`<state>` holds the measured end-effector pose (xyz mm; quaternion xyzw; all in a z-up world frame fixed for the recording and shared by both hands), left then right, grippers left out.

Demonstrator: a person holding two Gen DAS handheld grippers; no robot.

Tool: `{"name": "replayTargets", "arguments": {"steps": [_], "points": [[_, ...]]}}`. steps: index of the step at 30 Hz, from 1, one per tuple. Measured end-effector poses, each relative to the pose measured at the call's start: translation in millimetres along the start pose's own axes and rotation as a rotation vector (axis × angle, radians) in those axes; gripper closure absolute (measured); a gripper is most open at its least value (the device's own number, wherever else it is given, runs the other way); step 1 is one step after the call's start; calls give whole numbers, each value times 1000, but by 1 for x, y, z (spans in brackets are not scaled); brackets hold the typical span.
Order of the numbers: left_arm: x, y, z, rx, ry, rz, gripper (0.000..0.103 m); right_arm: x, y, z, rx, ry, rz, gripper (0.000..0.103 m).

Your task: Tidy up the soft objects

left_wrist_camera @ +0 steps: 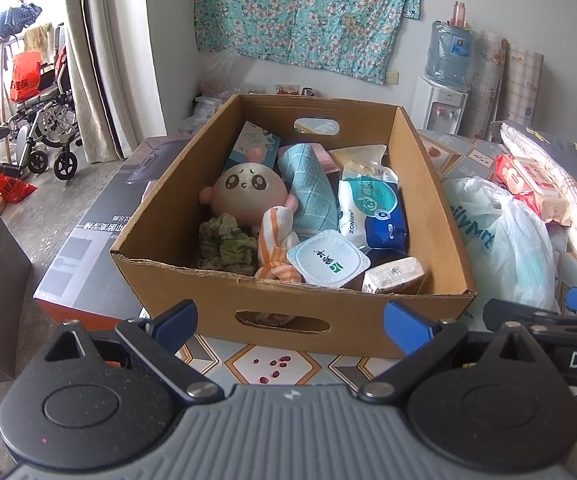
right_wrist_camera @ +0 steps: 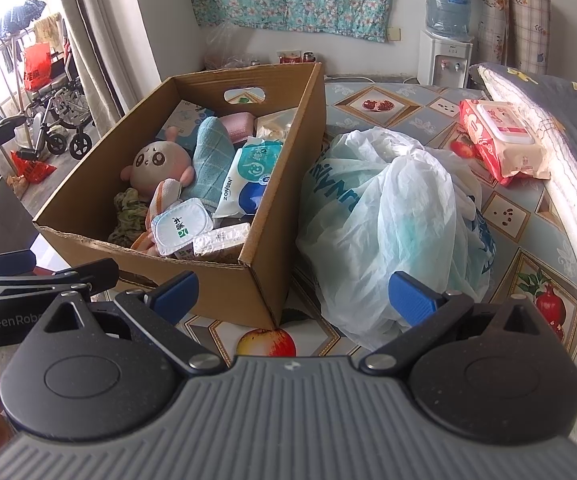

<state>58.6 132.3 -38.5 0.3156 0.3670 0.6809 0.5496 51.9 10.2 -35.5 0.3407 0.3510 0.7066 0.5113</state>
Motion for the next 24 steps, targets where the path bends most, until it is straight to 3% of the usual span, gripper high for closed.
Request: {"name": "replayTargets", "arguments": {"steps": [24], "points": [[0, 0, 1, 2, 1, 0, 3, 1, -1, -2, 4, -1, 1, 1]]}}
Point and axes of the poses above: each gripper's, at about its wrist camera, not at the fingertips, and y roughly against the way its jaws point, x to its left, z to its top, the point moved 8 cm from there along -y, roughly the way its jaws point, and after that the axes turned 12 degrees about x, right-handed, at the moved point
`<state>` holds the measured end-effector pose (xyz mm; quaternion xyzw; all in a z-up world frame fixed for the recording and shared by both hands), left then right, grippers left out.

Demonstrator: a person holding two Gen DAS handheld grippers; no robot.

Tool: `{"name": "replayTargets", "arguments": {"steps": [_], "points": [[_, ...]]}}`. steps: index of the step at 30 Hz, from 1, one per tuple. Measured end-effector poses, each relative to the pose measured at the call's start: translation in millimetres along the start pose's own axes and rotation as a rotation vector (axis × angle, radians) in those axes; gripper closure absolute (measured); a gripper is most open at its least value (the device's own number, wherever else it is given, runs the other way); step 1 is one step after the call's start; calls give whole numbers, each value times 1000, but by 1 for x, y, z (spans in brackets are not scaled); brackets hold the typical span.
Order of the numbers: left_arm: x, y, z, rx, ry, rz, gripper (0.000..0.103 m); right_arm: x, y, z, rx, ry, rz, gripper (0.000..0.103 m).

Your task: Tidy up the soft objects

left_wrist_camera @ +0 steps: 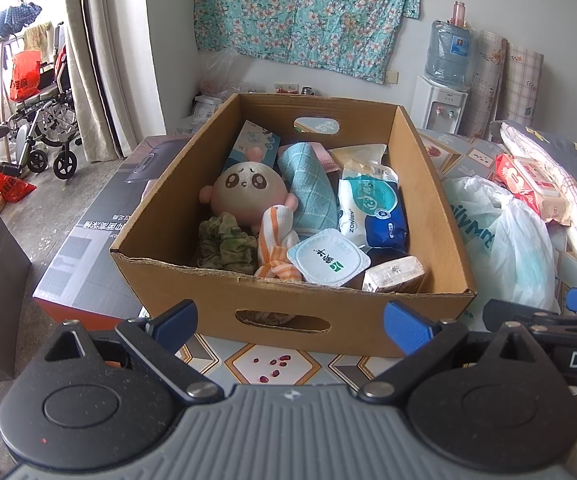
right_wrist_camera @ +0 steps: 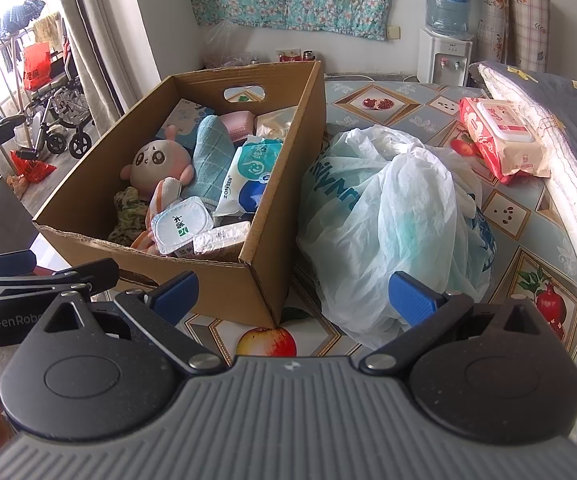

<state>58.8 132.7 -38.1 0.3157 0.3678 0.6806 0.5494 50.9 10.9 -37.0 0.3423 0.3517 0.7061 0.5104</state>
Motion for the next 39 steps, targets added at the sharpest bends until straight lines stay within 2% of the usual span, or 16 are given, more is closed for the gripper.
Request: {"name": "replayTargets", "arguments": {"steps": [39], "points": [[2, -2, 0, 4, 1, -2, 3, 0, -2, -1, 7, -1, 3, 1]]}}
Point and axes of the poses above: each gripper's, at about its wrist camera, not at the fingertips, and y roughly against the way its jaws point, x to its left, z to its top, the point moved 8 cm from there along -y, roughly the way its jaws point, and after that the axes turned 12 degrees about x, right-handed, at the moved point
